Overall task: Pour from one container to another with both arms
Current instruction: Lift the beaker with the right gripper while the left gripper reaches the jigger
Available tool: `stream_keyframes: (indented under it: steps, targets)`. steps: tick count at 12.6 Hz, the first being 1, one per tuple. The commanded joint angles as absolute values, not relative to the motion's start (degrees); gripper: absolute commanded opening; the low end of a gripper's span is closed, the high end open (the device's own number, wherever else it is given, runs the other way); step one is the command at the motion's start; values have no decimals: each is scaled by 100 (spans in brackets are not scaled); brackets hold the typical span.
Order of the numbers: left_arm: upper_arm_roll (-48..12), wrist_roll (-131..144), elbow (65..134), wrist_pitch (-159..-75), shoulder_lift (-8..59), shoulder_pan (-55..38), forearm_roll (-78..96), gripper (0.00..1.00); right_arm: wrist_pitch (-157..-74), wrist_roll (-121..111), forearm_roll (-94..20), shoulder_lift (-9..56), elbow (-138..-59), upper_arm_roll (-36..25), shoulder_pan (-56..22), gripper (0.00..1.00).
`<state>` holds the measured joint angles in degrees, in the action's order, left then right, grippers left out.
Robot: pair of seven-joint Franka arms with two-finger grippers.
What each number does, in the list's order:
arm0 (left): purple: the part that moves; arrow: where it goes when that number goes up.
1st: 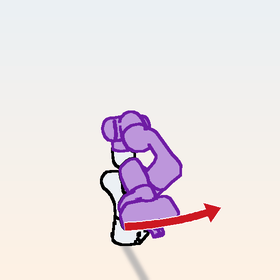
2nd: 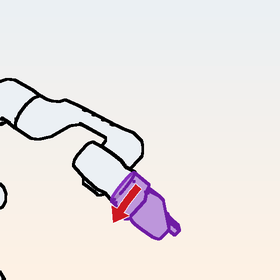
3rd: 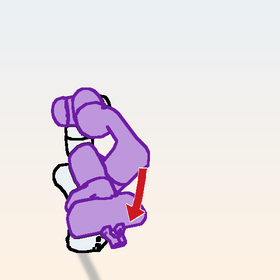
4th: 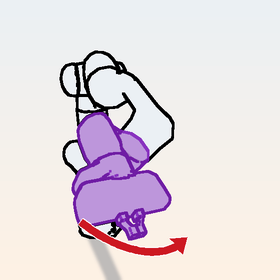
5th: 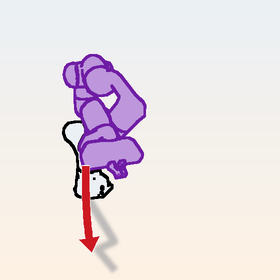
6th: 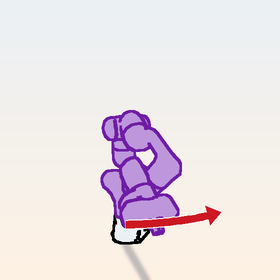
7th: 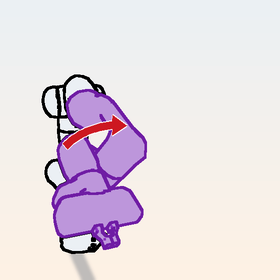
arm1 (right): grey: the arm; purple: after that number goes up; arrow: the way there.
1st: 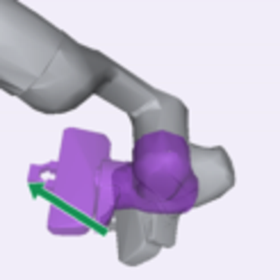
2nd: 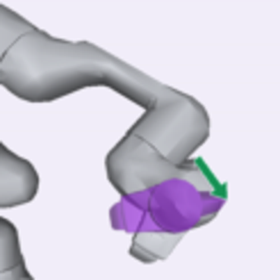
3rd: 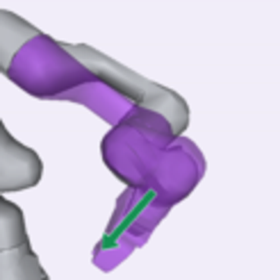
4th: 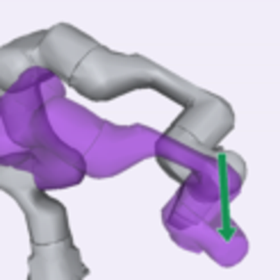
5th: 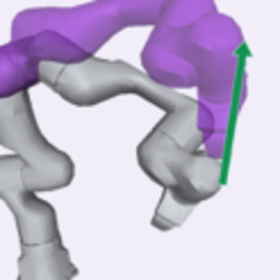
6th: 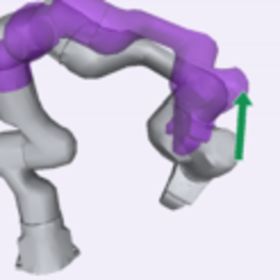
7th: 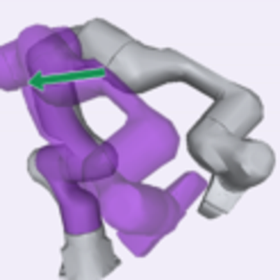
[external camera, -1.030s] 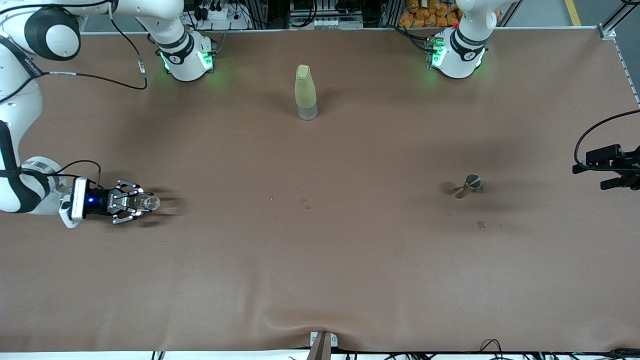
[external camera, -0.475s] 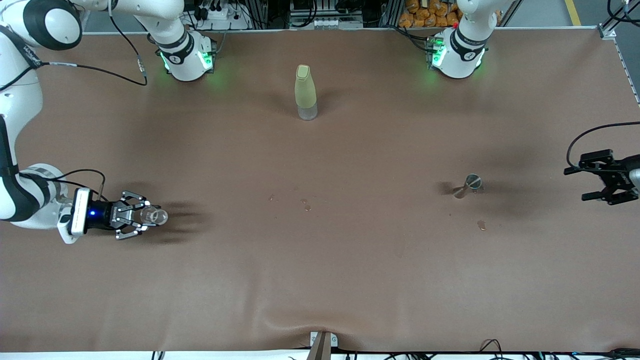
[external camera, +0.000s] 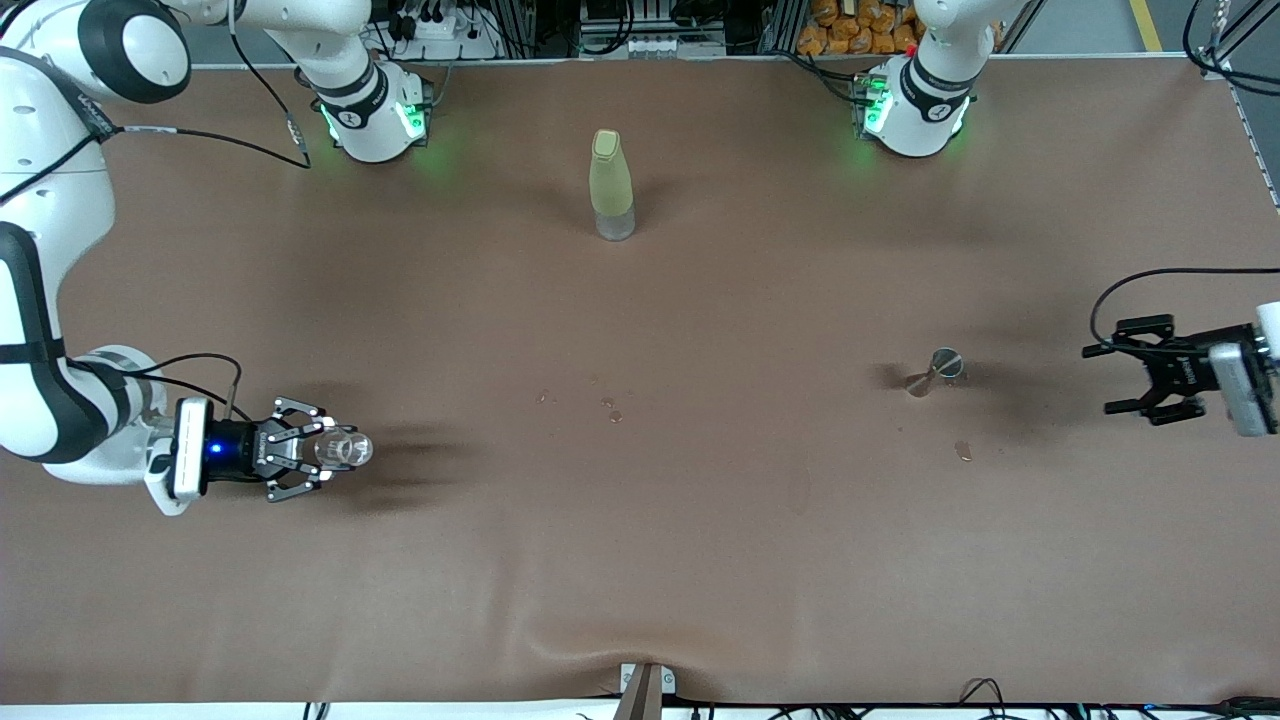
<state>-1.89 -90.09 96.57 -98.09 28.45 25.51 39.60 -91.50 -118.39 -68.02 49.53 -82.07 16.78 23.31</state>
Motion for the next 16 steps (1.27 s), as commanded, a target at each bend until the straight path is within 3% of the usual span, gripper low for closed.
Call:
stream_keyframes:
  steps: [1, 5, 12, 16]
  targets:
    - [-281, -9971, 9703, -9686, 2996, 2584, 4279, 100, -9455, -11488, -6917, 4817, -8218, 2011, 2373, 28]
    - [-457, -11528, 9694, -9686, 3453, 2575, 4491, 100, -9528, -11285, -6900, 4492, -8393, 2136, 2399, 27]
    - [-527, -13455, 10037, -9694, 4060, 2601, 5106, 100, -9580, -11355, -7285, 3227, -10105, 2136, 2540, 27]
    - [-527, -14018, 10046, -9686, 4438, 2619, 5352, 100, -9615, -11355, -7418, 2918, -10371, 2136, 2531, 27]
